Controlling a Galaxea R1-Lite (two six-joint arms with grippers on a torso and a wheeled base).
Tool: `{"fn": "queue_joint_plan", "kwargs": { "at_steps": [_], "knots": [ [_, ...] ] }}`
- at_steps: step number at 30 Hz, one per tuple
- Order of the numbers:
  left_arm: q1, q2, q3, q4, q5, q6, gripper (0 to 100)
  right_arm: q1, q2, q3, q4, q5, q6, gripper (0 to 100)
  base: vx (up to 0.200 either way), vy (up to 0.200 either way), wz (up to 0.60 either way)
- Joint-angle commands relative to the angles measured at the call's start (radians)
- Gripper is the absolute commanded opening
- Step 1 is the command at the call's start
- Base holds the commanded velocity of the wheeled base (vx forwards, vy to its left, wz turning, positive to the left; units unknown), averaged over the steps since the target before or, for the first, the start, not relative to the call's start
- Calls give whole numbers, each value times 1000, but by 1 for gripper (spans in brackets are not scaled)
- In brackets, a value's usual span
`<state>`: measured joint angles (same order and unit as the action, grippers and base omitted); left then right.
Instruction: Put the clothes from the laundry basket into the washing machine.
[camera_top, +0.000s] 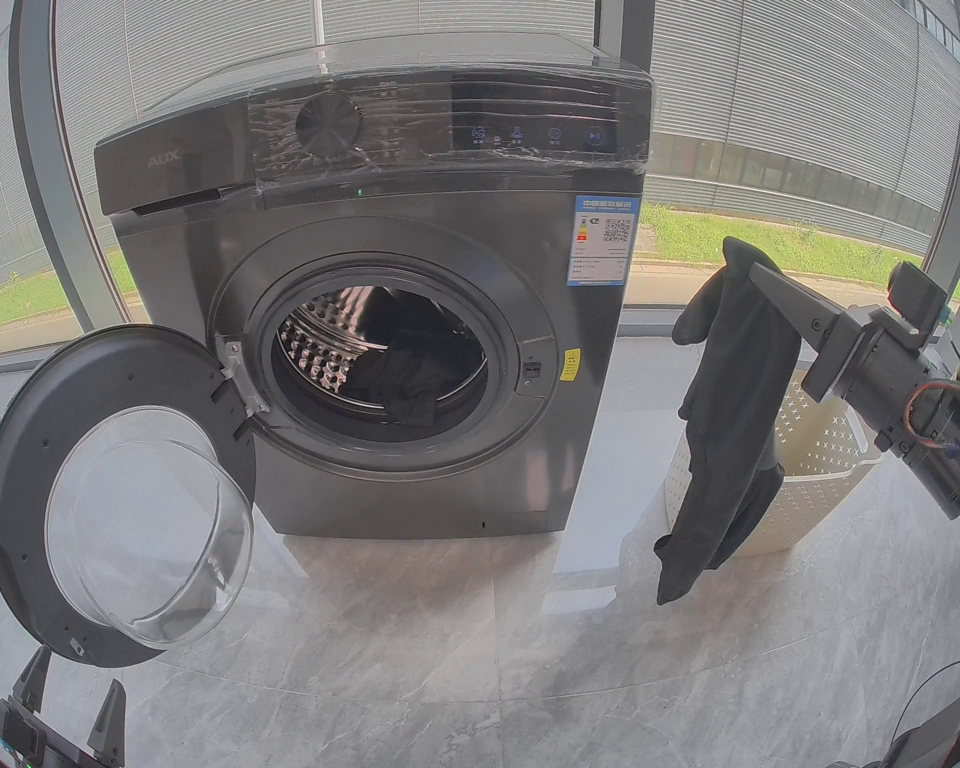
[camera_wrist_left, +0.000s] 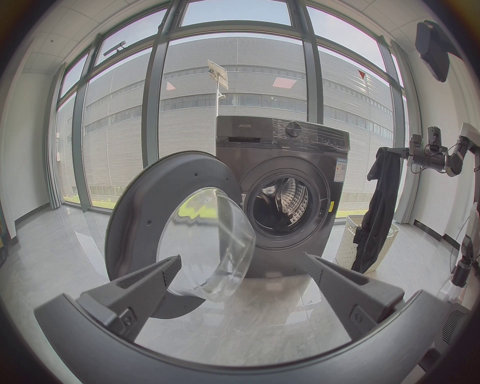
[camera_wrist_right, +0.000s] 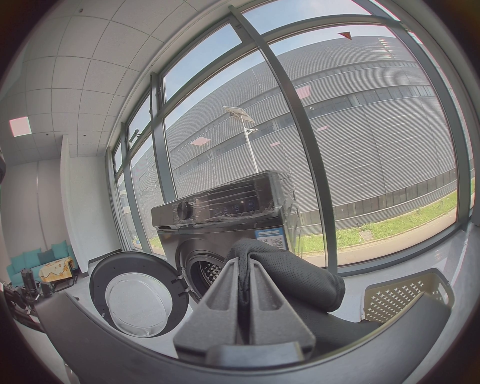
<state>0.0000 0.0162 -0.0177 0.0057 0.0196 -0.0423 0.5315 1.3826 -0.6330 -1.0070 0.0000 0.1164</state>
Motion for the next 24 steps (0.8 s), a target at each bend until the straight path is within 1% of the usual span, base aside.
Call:
{"fn": "queue_joint_plan", "kwargs": {
  "at_steps": [1, 9, 20, 24],
  "knots": [
    [0, -16, 15, 0, 0, -1, 100, 7, 4, 6, -1, 0, 0, 0, 0, 200, 0],
    [0, -16, 15, 0, 3, 2, 100, 10, 16, 15, -8, 0, 0, 0, 0, 200, 0],
    [0, -16, 16, 0, 3, 2, 100, 10, 16, 15, -8, 0, 0, 0, 0, 0, 0],
    [0, -16, 16, 0, 3, 2, 100, 25, 16, 15, -12, 0, 3, 0, 0, 0, 0]
  ]
}}
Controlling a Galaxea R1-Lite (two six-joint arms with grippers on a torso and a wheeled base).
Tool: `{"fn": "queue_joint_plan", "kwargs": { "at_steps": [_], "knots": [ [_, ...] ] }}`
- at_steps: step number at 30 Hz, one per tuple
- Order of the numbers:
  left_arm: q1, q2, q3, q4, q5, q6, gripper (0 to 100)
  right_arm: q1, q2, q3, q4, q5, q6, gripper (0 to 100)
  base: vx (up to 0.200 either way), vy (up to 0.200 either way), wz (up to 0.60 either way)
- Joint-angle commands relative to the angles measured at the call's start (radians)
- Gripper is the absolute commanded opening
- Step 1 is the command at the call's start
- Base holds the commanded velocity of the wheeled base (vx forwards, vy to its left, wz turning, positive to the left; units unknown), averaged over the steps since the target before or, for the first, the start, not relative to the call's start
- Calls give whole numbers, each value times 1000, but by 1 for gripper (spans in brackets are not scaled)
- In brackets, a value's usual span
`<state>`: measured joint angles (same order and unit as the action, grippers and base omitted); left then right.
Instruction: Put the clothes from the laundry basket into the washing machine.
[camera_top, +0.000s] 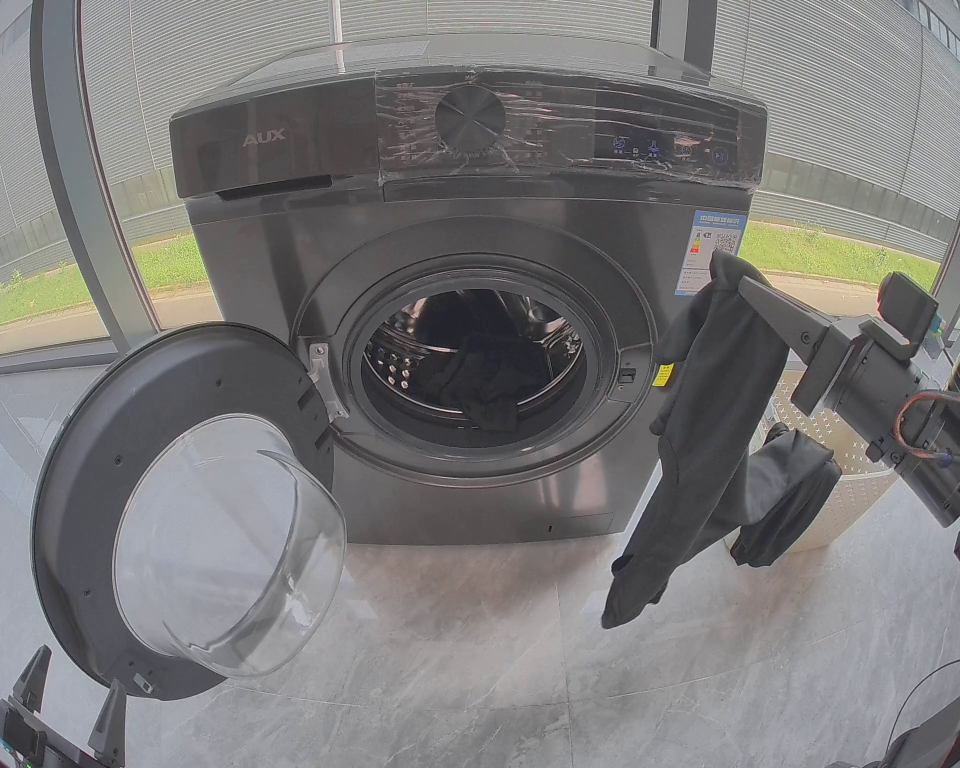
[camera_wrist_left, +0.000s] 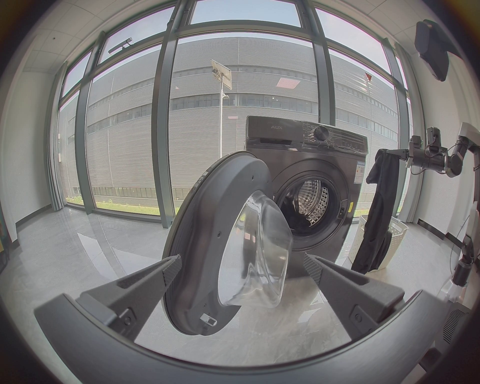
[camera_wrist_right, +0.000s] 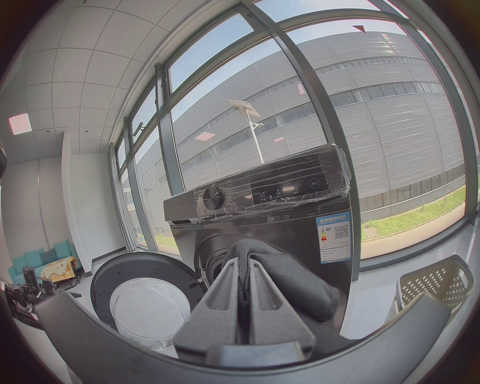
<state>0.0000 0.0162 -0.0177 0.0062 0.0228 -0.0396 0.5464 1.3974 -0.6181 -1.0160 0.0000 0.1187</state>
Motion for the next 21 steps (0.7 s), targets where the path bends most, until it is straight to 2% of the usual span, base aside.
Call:
{"fn": "queue_joint_plan", "kwargs": {
  "at_steps": [1, 21],
  "knots": [
    [0, -16, 16, 0, 0, 0, 100, 12, 2, 0, -3, 2, 1, 0, 0, 0, 0],
    [0, -16, 15, 0, 0, 0, 100, 23, 18, 17, -6, 11, 2, 0, 0, 0, 0]
  ]
}}
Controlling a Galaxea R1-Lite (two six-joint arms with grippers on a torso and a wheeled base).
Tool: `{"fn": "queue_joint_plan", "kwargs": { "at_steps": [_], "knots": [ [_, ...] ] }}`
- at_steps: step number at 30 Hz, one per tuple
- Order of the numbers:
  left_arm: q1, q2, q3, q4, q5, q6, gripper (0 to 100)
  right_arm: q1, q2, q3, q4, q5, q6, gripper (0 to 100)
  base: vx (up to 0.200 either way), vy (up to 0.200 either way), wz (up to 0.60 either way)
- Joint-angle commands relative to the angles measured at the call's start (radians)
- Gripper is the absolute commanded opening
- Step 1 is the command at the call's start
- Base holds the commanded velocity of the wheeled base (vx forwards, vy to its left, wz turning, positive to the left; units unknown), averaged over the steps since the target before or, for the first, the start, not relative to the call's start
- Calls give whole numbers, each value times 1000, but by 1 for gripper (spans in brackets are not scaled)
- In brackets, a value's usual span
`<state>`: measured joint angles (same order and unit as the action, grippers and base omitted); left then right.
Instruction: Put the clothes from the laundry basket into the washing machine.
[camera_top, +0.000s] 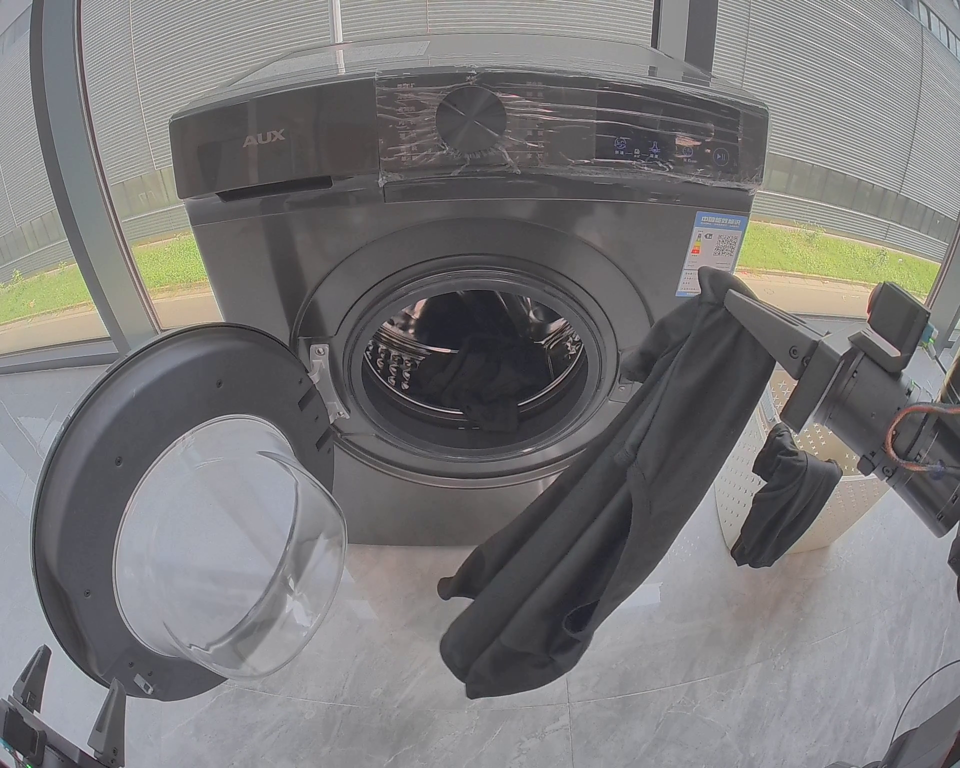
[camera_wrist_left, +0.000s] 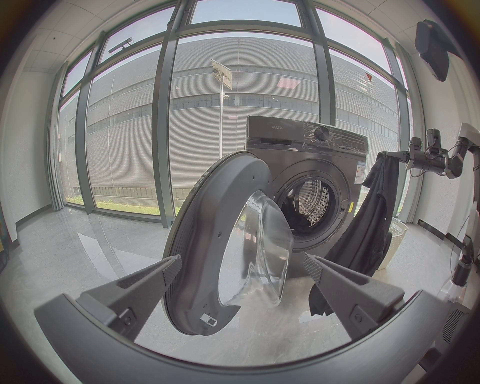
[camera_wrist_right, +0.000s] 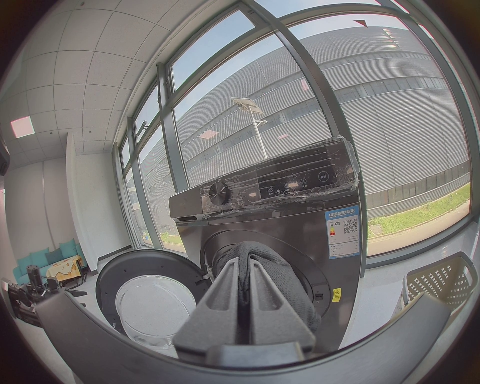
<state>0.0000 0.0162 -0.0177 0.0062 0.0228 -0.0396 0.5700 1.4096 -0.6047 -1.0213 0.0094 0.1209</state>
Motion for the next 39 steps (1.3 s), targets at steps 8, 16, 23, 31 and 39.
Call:
{"fn": "queue_joint_plan", "kwargs": {
  "at_steps": [8, 16, 23, 31, 39],
  "knots": [
    [2, -16, 16, -2, 2, 3, 100, -1, 28, 42, -3, -3, -10, 0, 0, 0, 0],
    [2, -16, 18, -2, -6, 30, 100, 7, 29, 29, 9, -11, -26, 0, 0, 0, 0],
    [3, -16, 16, -3, -12, 52, 100, 44, 58, 43, -2, -14, -27, 0, 0, 0, 0],
    [3, 219, -257, -25, -164, 60, 100, 45, 89, 13, -3, -14, -27, 0, 0, 0, 0],
    [-20, 622, -271, -285, -366, 92, 100, 42, 155, -101, 9, -3, -18, 0, 0, 0, 0]
  ]
}}
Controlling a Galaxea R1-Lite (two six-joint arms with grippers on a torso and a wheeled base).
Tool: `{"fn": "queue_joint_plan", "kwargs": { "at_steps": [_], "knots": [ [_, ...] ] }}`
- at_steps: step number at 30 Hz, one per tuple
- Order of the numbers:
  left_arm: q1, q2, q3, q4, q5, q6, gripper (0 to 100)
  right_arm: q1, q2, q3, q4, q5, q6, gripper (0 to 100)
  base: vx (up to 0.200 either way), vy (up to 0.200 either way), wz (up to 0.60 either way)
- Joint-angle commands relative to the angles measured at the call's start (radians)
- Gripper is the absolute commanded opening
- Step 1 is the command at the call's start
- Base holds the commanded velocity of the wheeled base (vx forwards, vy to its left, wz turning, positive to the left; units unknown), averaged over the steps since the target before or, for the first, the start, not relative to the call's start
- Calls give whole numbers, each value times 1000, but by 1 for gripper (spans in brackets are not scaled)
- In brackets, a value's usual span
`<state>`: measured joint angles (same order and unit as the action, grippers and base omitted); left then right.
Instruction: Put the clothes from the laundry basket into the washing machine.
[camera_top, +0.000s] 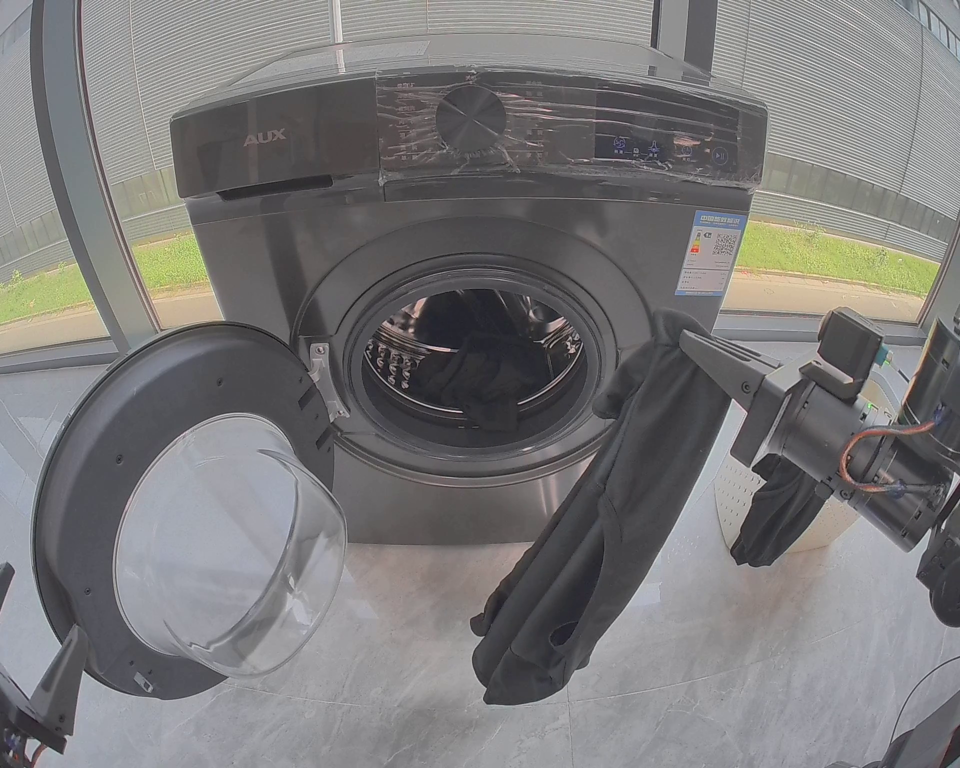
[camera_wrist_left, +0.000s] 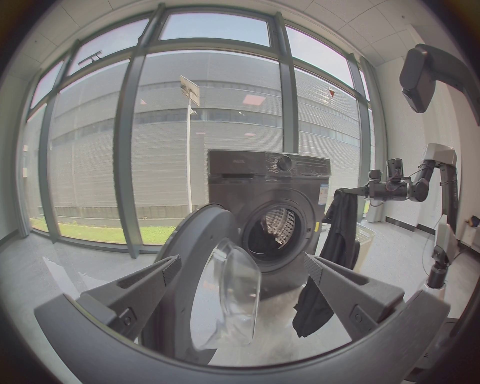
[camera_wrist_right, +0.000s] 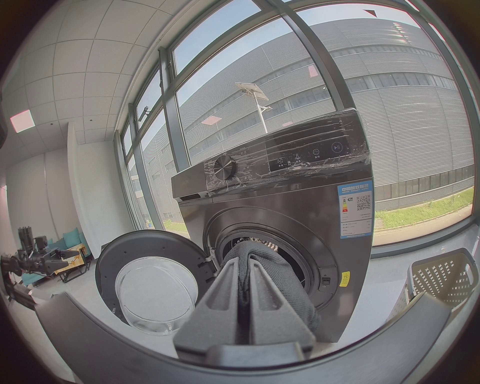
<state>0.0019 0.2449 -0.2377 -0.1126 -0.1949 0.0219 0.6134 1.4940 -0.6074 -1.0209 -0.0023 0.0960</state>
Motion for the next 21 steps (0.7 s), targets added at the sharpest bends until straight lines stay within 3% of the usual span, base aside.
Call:
{"fn": "queue_joint_plan", "kwargs": {
  "at_steps": [1, 5, 13, 14, 16, 21],
  "knots": [
    [-30, 418, -57, -176, -153, 33, 100, 0, 77, -109, 11, 8, 7, 0, 0, 0, 0],
    [-114, 542, -81, -256, -149, 32, 100, -9, 118, -143, 8, 8, 7, 0, 0, 0, 0],
    [-335, 830, -112, -421, -75, 24, 100, -29, 180, -232, 7, 8, 8, 0, 0, 0, 0],
    [-335, 830, -112, -421, -75, 24, 100, -29, 180, -232, 7, 8, 8, 0, 0, 0, 0],
    [-382, 935, -121, -492, -20, 21, 100, -29, 184, -255, 8, 4, 8, 0, 0, 0, 0],
    [-405, 1068, -132, -638, -3, 21, 100, -29, 221, -259, -5, -1, 8, 0, 0, 0, 0]
  ]
}}
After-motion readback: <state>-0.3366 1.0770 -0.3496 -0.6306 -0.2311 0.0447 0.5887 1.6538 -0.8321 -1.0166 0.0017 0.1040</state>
